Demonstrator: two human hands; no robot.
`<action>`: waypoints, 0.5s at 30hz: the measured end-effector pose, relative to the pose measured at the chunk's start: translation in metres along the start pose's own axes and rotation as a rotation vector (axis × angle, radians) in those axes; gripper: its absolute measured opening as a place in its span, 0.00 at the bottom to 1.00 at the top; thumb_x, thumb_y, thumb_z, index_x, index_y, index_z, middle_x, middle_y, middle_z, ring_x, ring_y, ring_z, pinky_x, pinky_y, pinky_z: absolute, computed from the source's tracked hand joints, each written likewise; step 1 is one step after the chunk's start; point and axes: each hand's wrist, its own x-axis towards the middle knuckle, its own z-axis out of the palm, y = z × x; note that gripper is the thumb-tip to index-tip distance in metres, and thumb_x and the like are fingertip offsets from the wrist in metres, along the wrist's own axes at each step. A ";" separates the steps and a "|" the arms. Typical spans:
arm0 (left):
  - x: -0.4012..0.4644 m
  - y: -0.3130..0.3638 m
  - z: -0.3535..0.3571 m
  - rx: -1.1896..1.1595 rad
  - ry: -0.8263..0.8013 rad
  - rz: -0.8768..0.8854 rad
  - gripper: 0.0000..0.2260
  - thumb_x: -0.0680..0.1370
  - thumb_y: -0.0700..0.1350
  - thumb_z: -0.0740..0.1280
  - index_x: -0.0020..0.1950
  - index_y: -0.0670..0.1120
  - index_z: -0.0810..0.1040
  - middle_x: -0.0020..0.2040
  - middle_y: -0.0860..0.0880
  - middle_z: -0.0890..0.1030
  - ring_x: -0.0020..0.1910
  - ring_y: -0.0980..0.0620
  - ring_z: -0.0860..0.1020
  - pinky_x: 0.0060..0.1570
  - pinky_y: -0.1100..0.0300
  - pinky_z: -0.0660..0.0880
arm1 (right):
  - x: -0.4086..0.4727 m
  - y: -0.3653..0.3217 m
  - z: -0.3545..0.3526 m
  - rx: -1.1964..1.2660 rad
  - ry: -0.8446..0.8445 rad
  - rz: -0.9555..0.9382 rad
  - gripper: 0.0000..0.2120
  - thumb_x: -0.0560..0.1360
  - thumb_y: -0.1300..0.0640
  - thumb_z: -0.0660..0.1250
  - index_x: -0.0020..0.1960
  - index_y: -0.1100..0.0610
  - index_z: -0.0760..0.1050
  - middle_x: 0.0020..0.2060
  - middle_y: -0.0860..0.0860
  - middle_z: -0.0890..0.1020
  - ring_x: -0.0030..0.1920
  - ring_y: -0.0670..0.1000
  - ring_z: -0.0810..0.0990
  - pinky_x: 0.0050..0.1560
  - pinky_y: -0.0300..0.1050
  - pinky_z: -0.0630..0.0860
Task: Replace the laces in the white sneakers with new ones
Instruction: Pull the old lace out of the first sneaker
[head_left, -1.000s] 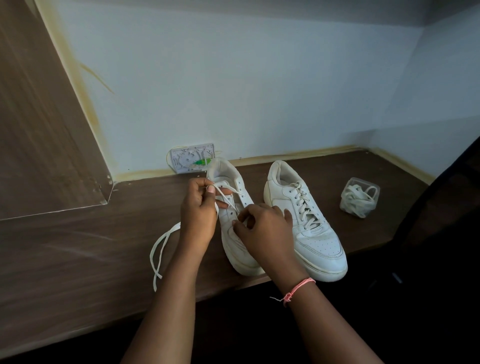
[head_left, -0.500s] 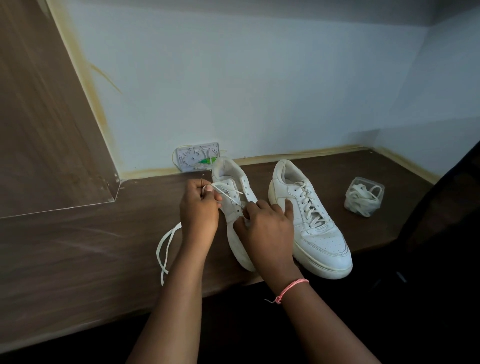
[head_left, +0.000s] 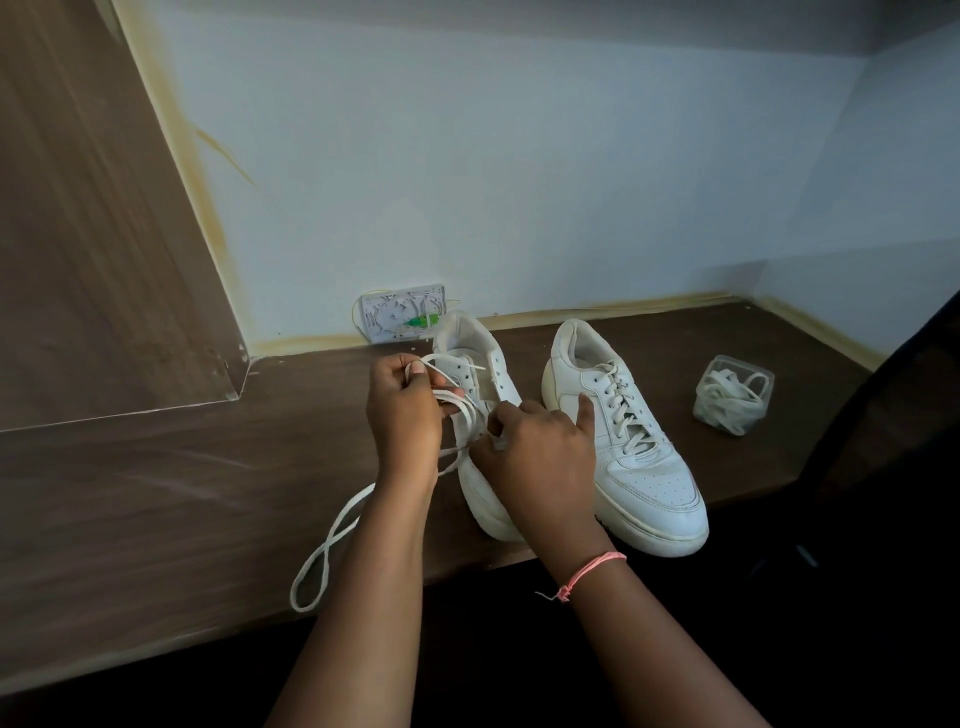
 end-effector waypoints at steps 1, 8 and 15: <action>0.000 0.000 0.001 -0.025 -0.028 -0.007 0.08 0.83 0.38 0.57 0.46 0.47 0.71 0.34 0.49 0.78 0.28 0.53 0.80 0.36 0.54 0.80 | -0.001 -0.002 0.001 0.002 0.010 0.008 0.08 0.67 0.48 0.69 0.35 0.52 0.77 0.28 0.49 0.77 0.30 0.54 0.76 0.66 0.63 0.68; 0.019 0.019 -0.024 -0.124 0.000 0.141 0.10 0.83 0.37 0.56 0.46 0.50 0.68 0.42 0.46 0.83 0.31 0.50 0.80 0.34 0.60 0.74 | -0.002 -0.002 0.006 -0.003 0.065 0.025 0.05 0.64 0.52 0.69 0.32 0.53 0.76 0.27 0.49 0.74 0.27 0.53 0.72 0.65 0.61 0.69; 0.045 0.012 -0.093 0.666 -0.341 -0.037 0.12 0.76 0.37 0.69 0.35 0.51 0.80 0.42 0.49 0.83 0.46 0.48 0.78 0.49 0.57 0.71 | -0.001 0.007 0.002 0.011 0.077 -0.018 0.07 0.68 0.50 0.72 0.36 0.52 0.78 0.29 0.48 0.77 0.29 0.52 0.77 0.71 0.64 0.60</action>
